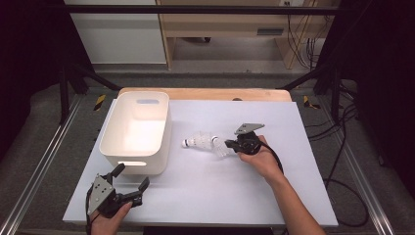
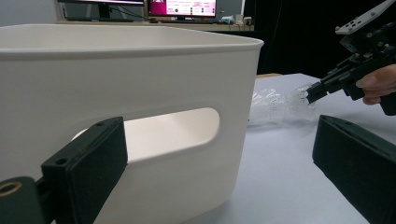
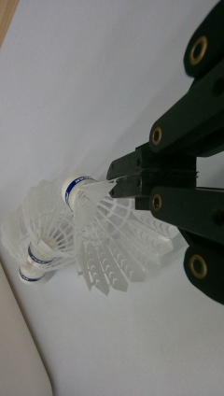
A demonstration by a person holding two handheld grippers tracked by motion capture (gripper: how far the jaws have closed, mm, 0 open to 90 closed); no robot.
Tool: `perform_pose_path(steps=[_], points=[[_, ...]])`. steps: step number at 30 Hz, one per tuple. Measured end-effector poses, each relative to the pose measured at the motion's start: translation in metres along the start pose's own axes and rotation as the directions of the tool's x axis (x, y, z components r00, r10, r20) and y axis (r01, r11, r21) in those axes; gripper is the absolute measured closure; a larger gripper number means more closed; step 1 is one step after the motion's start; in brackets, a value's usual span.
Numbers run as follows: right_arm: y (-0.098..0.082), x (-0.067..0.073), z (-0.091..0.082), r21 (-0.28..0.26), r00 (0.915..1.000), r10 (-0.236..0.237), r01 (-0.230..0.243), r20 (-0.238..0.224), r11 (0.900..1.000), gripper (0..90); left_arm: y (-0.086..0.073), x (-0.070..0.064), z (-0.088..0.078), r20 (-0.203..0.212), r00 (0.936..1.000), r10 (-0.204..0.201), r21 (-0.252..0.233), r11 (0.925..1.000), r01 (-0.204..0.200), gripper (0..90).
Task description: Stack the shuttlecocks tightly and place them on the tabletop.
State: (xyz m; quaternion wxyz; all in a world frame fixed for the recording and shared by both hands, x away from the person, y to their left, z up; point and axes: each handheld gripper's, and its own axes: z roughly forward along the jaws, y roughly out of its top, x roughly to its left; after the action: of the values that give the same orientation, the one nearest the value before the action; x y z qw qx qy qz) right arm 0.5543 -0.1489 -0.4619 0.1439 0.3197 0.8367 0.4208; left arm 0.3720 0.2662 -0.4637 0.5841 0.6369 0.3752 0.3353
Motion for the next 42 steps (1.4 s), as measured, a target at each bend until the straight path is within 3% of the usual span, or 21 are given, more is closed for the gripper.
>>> perform_pose_path(steps=[31, 42], points=[[0.007, 0.018, 0.012, 0.018, 0.9935, -0.072, 0.074, -0.088, 0.997, 90.0, 0.000, -0.001, 0.000, 0.003, 1.0000, 0.003, 0.002, 1.0000, -0.003, 3.3], [0.007, 0.018, 0.020, 0.018, 0.9961, -0.065, 0.066, -0.060, 0.998, 90.0, 0.000, -0.001, 0.001, 0.007, 1.0000, 0.007, 0.004, 1.0000, -0.007, 3.3]])
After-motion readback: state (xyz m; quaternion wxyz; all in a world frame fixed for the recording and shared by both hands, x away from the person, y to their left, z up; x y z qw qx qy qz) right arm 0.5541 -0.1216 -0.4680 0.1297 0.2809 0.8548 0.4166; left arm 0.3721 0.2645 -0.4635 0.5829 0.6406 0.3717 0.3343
